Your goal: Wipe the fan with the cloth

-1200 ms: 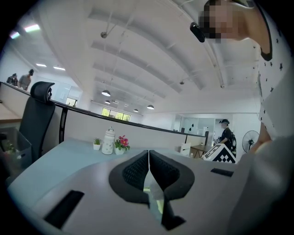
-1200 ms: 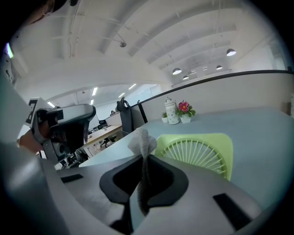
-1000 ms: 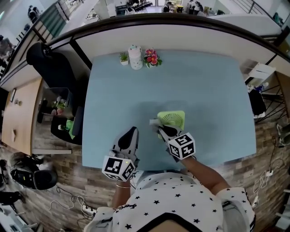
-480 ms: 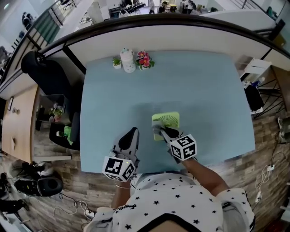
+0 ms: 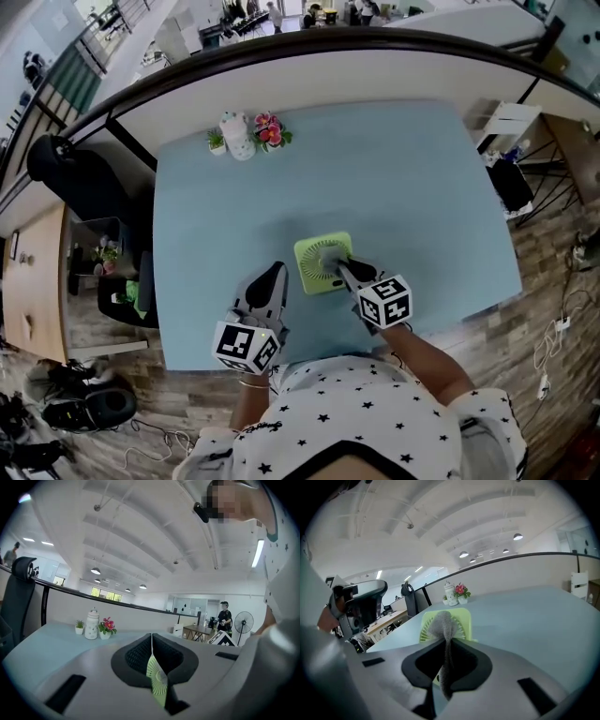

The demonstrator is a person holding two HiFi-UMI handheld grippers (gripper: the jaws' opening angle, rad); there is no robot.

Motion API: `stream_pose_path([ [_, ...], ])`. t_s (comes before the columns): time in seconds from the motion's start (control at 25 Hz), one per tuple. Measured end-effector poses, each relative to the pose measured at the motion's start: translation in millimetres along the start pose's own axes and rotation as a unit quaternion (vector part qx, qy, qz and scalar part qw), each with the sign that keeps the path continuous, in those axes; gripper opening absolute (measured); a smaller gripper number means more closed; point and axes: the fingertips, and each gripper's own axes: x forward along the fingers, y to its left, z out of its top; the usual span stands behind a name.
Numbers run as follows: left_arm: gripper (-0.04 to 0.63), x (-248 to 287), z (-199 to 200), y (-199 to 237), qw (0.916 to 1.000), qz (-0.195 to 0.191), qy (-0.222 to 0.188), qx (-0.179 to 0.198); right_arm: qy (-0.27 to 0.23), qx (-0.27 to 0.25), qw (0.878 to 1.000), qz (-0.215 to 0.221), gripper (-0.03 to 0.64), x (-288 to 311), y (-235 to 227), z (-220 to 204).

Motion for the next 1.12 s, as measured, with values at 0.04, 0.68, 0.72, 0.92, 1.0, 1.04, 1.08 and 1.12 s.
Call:
stream_pose_path([
  [0.04,0.032,2.1,0.7,-2.9,1.0000,-0.004,0.000,0.000,-0.001,0.003,1.000,-0.005,0.029,-3.3,-4.6,-0.1],
  [0.68,0.032,2.5,1.3,-9.6,0.9999,-0.011,0.001,0.005,-0.011,0.018,0.999,-0.034,0.029,-18.4,-29.2,0.5],
  [0.72,0.032,1.5,1.0,-8.7,0.9999,-0.009,0.000,0.004,-0.015,0.018,0.999,-0.028,0.029,-19.5,-24.8,3.5],
  [0.92,0.032,-5.1,1.0,-2.1,1.0000,0.000,0.000,0.003,-0.030,0.001,0.999,0.020,0.029,-11.3,15.0,18.9],
  [1.0,0.032,-9.0,2.2,-0.6,1.0000,0.005,-0.002,0.003,-0.026,-0.009,0.999,0.042,0.029,-4.0,32.6,18.6],
  [1.04,0.032,-11.4,2.9,0.6,1.0000,0.009,-0.003,0.003,-0.021,-0.013,0.998,0.051,0.029,0.0,40.2,16.8],
  [1.08,0.032,-14.2,3.3,2.1,0.9999,0.014,-0.004,0.002,-0.016,-0.016,0.998,0.059,0.029,3.9,47.1,14.3],
  [1.12,0.032,-17.3,3.5,4.2,0.9998,0.018,-0.004,0.002,-0.010,-0.019,0.998,0.066,0.029,7.8,53.4,11.2],
])
